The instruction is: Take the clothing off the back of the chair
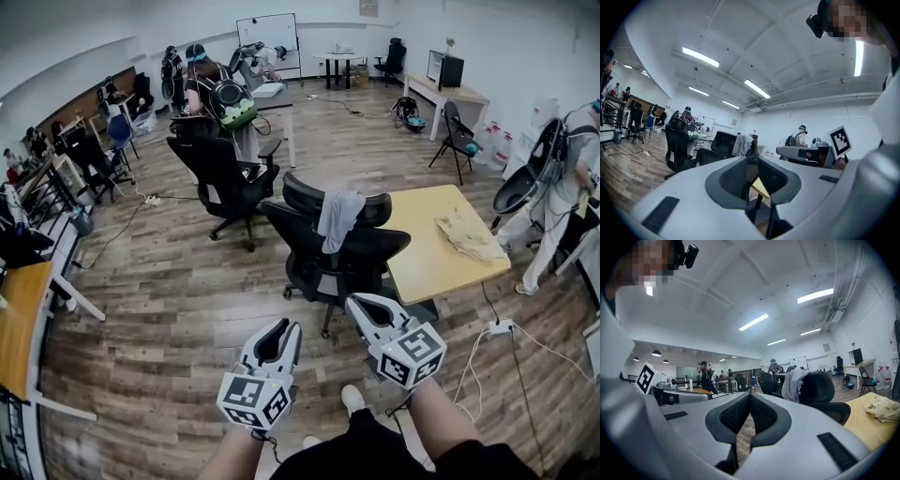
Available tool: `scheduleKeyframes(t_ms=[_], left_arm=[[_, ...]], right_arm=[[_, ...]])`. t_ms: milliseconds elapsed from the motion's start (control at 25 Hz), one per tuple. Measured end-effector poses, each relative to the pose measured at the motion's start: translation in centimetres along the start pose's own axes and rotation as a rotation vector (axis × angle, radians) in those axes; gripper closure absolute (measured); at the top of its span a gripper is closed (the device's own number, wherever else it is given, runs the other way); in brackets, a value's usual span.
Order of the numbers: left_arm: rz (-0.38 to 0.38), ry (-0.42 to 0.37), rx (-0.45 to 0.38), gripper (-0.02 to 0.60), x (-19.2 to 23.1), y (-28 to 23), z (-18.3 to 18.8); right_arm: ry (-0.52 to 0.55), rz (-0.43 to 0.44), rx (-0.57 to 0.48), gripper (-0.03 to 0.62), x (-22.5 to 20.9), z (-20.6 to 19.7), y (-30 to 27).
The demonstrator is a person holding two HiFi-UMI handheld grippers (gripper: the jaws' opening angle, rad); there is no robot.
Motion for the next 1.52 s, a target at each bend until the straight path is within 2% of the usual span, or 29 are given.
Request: scheduleKeyframes(t_ms=[200, 840, 1200, 1520], left_arm=[[0.009, 0.000, 0.007, 0.443, -0.6, -4.6, 0.1], [0.059, -0.080, 0.038, 0.257, -0.6, -18.6, 0.6], [0.108, -0.167, 0.056, 0.213, 0.5, -25.8, 0.6], [0.120, -0.199, 0.065, 0.192, 0.9, -30.6, 1.1]], right_arm=[[-0.004, 0.007, 0.004, 0.582, -4.7, 0.2, -0.5], [-0.075, -0.009, 0.017, 0.582, -17.7, -0.9, -2.6], [-0.087, 0.012, 0.031, 0.582, -22.8, -2.0, -4.2], [-0.112, 0.019, 0.054, 0.582, -25.9, -2.8, -5.1]])
Point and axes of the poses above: the fingertips, and each gripper's own axes: y backward along the fingers, x to its left, z out of its top, the point moved 1 cm from there along y, backward along the fingers, and after that the axes turned 5 degrees about z, right-handed, at the moved point
